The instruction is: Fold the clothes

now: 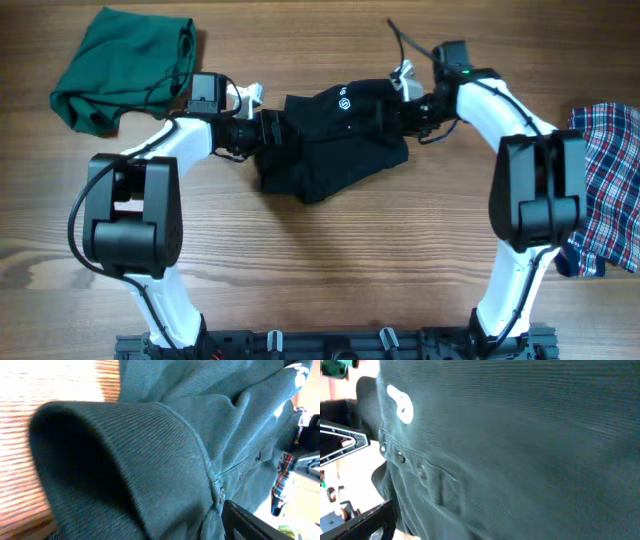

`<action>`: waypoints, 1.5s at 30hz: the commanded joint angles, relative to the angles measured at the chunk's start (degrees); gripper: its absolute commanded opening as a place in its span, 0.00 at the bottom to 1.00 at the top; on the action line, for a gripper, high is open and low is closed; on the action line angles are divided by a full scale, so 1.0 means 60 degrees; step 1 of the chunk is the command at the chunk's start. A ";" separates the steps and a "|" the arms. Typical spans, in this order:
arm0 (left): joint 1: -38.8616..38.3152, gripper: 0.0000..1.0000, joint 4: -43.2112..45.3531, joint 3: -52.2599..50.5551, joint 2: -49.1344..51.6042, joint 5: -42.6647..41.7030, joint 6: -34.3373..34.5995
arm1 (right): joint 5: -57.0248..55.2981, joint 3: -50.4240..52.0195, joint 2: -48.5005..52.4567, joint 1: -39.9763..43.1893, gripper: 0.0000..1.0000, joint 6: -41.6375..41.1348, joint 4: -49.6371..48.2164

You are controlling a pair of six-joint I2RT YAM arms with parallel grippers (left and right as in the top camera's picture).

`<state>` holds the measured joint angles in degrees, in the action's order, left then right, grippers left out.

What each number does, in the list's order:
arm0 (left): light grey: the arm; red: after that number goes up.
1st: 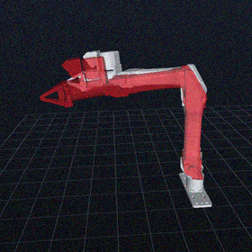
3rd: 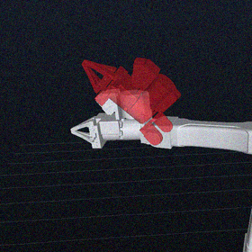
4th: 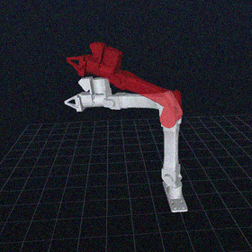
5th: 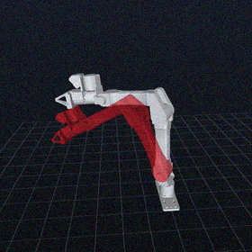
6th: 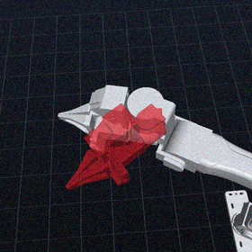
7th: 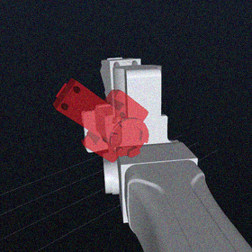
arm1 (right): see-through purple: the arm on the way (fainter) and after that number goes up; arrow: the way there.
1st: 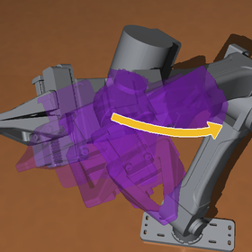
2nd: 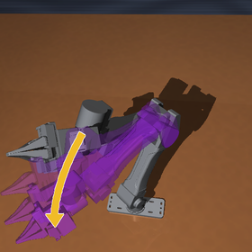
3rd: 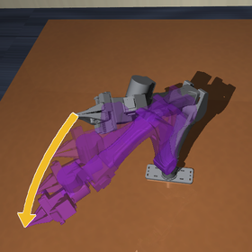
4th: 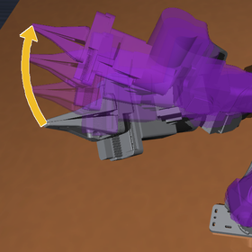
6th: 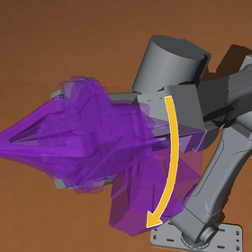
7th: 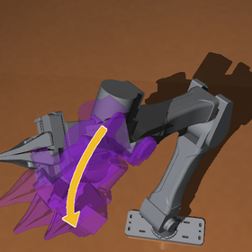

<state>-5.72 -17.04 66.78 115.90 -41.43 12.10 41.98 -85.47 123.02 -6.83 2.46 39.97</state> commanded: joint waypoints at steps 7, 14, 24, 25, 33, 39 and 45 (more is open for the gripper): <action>-0.0200 0.75 -0.0186 -0.0375 0.0849 0.0579 0.0087 | -0.0240 0.0073 0.0109 -0.0390 0.82 -0.0772 -0.0120; -0.0222 0.30 -0.0186 -0.0375 0.0936 0.0532 0.0087 | -0.0248 0.0073 0.0109 -0.0601 0.17 -0.1279 -0.0306; -0.0018 0.04 0.0055 -0.0375 0.0933 0.0499 0.0091 | 0.0525 0.0069 0.0109 -0.1239 0.04 -0.2776 -0.1490; 0.0073 0.04 0.0055 -0.0375 0.0933 0.0437 0.0091 | 0.0525 0.0069 0.0109 -0.1293 0.04 -0.2885 -0.1588; 0.0962 0.04 -0.0022 -0.0375 0.0583 0.0087 0.0087 | 0.0812 0.0069 0.0109 -0.1523 0.05 -0.3282 -0.2106; 0.1537 0.04 -0.0288 -0.0375 -0.0102 0.0113 0.0080 | 0.1133 0.0069 0.0109 -0.1774 0.04 -0.4022 -0.2929; 0.1727 0.04 -0.0991 -0.0375 -0.0211 0.0488 0.0044 | 0.0856 0.0069 0.0109 -0.2911 0.04 -0.4936 -0.3340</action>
<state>4.16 -21.50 65.30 116.20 -41.58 12.73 46.24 -85.19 123.02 -20.80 -22.94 21.04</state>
